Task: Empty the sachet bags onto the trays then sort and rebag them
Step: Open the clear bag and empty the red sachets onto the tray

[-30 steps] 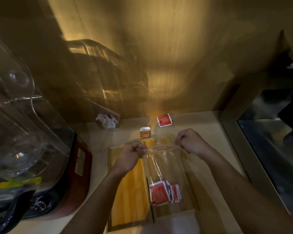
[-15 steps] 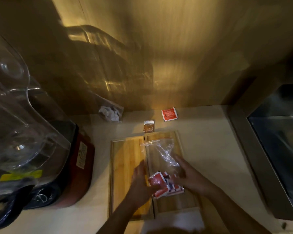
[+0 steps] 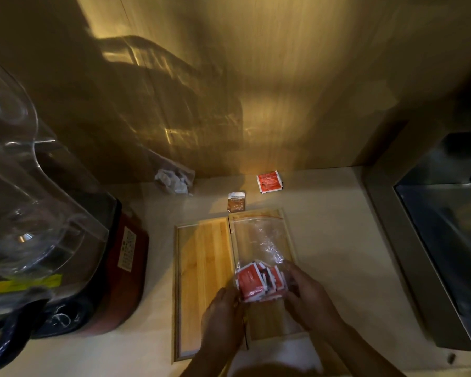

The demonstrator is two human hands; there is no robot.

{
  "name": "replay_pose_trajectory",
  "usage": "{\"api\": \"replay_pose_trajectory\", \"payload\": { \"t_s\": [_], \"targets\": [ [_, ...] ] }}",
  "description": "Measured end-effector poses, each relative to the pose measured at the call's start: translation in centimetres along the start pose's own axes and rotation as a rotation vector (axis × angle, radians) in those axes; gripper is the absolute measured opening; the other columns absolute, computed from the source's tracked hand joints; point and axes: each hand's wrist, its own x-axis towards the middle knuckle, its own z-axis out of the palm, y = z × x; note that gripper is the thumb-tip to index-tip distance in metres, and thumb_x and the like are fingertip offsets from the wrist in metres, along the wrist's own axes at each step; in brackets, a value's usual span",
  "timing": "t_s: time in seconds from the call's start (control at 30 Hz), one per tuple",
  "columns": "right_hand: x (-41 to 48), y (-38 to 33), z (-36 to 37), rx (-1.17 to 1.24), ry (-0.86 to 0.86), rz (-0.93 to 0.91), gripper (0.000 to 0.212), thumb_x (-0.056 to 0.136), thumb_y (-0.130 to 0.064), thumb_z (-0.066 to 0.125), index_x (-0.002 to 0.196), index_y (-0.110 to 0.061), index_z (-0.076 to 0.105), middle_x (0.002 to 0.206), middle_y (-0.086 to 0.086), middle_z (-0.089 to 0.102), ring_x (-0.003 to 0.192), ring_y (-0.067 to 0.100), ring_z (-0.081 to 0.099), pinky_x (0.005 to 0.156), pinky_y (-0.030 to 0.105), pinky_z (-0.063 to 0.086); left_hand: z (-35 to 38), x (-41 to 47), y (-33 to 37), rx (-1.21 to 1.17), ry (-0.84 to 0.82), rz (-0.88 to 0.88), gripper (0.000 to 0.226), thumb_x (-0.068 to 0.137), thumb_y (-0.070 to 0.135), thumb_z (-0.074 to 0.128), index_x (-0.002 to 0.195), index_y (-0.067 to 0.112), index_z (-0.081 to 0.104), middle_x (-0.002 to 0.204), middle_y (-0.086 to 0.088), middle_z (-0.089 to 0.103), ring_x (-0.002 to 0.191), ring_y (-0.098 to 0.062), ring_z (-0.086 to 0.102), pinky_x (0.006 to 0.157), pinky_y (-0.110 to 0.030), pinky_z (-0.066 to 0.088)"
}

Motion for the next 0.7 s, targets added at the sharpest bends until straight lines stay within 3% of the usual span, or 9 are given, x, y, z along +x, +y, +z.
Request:
{"api": "replay_pose_trajectory", "payload": {
  "t_s": [0.1, 0.17, 0.23, 0.3, 0.37, 0.53, 0.63, 0.7],
  "targets": [
    [0.6, -0.1, 0.1, 0.013, 0.051, 0.105, 0.033, 0.080, -0.010, 0.063, 0.111, -0.021, 0.058, 0.091, 0.002, 0.071, 0.084, 0.017, 0.066, 0.076, 0.032, 0.052, -0.3, 0.2, 0.5, -0.037, 0.019, 0.044, 0.016, 0.091, 0.028, 0.051, 0.103, 0.033, 0.061, 0.104, 0.011, 0.065, 0.094, -0.007, 0.060, 0.082, -0.025, 0.050],
    [1.1, 0.0, 0.1, 0.050, 0.111, 0.194, 0.030, 0.077, -0.007, 0.067, 0.105, -0.015, 0.060, 0.088, 0.009, 0.073, 0.081, 0.022, 0.067, 0.074, 0.034, 0.054, -0.6, 0.6, 1.1, -0.056, 0.060, 0.051, 0.011, 0.091, 0.025, 0.052, 0.093, 0.034, 0.058, 0.092, 0.015, 0.060, 0.083, -0.005, 0.057, 0.071, -0.016, 0.044],
    [1.8, -0.3, 0.0, 0.112, 0.155, 0.233, 0.025, 0.075, -0.003, 0.068, 0.086, -0.024, 0.060, 0.081, 0.009, 0.072, 0.074, 0.021, 0.067, 0.074, 0.043, 0.057, -1.0, 1.2, 1.8, -0.077, 0.111, 0.021, 0.013, 0.090, 0.023, 0.054, 0.082, 0.033, 0.052, 0.080, 0.016, 0.055, 0.074, -0.007, 0.054, 0.061, -0.015, 0.039],
    [2.3, -0.5, -0.3, 0.116, 0.177, 0.195, 0.033, 0.076, -0.003, 0.068, 0.071, -0.033, 0.055, 0.071, -0.002, 0.068, 0.064, 0.008, 0.062, 0.069, 0.037, 0.056, -1.3, 1.7, 1.9, -0.089, 0.167, 0.027, 0.011, 0.088, 0.022, 0.056, 0.078, 0.025, 0.055, 0.077, 0.010, 0.056, 0.072, -0.010, 0.055, 0.060, -0.026, 0.045],
    [2.4, -0.8, -0.7, 0.087, 0.172, 0.120, 0.031, 0.078, -0.005, 0.067, 0.068, -0.033, 0.057, 0.067, -0.009, 0.066, 0.061, -0.002, 0.059, 0.062, 0.022, 0.048, -1.5, 1.9, 1.9, -0.056, 0.180, 0.062, 0.008, 0.088, 0.021, 0.056, 0.080, 0.020, 0.057, 0.079, 0.009, 0.057, 0.073, -0.011, 0.055, 0.063, -0.031, 0.046],
    [1.5, -0.4, -0.4, 0.036, 0.069, 0.148, 0.049, 0.076, 0.001, 0.063, 0.059, -0.043, 0.054, 0.068, -0.012, 0.065, 0.064, -0.002, 0.061, 0.066, 0.015, 0.045, -1.4, 1.0, 1.2, -0.018, 0.076, 0.001, 0.027, 0.089, 0.019, 0.053, 0.067, 0.032, 0.044, 0.075, 0.011, 0.052, 0.072, -0.012, 0.055, 0.059, -0.024, 0.040],
    [1.5, -0.3, -0.5, 0.031, 0.074, 0.128, 0.046, 0.077, 0.003, 0.062, 0.061, -0.040, 0.055, 0.075, -0.001, 0.071, 0.071, 0.010, 0.064, 0.071, 0.027, 0.049, -1.5, 1.1, 1.5, -0.058, 0.113, 0.001, 0.020, 0.089, 0.017, 0.055, 0.074, 0.030, 0.050, 0.081, 0.011, 0.051, 0.076, -0.010, 0.054, 0.062, -0.025, 0.044],
    [1.7, -0.6, -0.9, 0.055, 0.081, 0.107, 0.040, 0.078, 0.000, 0.062, 0.060, -0.035, 0.056, 0.072, 0.000, 0.070, 0.066, 0.006, 0.062, 0.065, 0.026, 0.048, -1.9, 1.4, 1.8, -0.059, 0.141, 0.059, 0.005, 0.088, 0.017, 0.056, 0.085, 0.020, 0.058, 0.089, 0.009, 0.052, 0.085, -0.011, 0.054, 0.071, -0.028, 0.047]
  ]
}}
